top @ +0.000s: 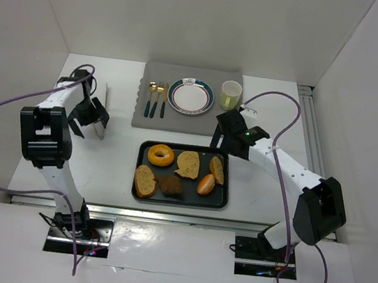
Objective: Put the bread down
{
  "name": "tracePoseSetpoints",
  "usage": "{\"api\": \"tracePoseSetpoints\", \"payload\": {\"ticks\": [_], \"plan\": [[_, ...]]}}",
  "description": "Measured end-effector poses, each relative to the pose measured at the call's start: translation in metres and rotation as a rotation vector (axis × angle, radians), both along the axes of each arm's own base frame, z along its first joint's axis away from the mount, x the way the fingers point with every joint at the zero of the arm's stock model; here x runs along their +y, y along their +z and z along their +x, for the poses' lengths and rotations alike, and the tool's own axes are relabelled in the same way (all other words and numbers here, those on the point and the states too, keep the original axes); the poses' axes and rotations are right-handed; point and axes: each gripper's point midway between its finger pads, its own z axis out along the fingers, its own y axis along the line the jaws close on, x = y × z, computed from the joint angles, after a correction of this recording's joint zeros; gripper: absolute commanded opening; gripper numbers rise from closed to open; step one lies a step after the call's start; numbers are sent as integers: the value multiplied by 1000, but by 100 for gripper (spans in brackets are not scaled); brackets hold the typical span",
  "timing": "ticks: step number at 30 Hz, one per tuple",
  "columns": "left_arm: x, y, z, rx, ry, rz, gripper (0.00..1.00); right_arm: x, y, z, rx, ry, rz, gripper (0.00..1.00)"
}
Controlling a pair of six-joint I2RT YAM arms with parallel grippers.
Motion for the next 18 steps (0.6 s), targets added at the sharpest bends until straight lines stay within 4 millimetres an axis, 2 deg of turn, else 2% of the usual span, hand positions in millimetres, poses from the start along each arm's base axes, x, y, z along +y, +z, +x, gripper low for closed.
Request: {"api": "tracePoseSetpoints", "payload": {"ticks": [6, 12, 16, 17, 18], "plan": [[6, -18, 26, 23, -44, 1, 99, -3, 1, 2, -2, 0, -7, 100], [17, -28, 79, -23, -80, 16, 95, -2, 0, 3, 2, 2, -8, 100], [21, -38, 98, -29, -88, 18, 84, -1, -1, 5, 5, 3, -9, 100], [21, -39, 99, -27, -95, 19, 74, 0, 0, 5, 4, 3, -8, 100], [22, -40, 100, -27, -101, 20, 69, 0, 0, 5, 3, 3, -8, 100]]}}
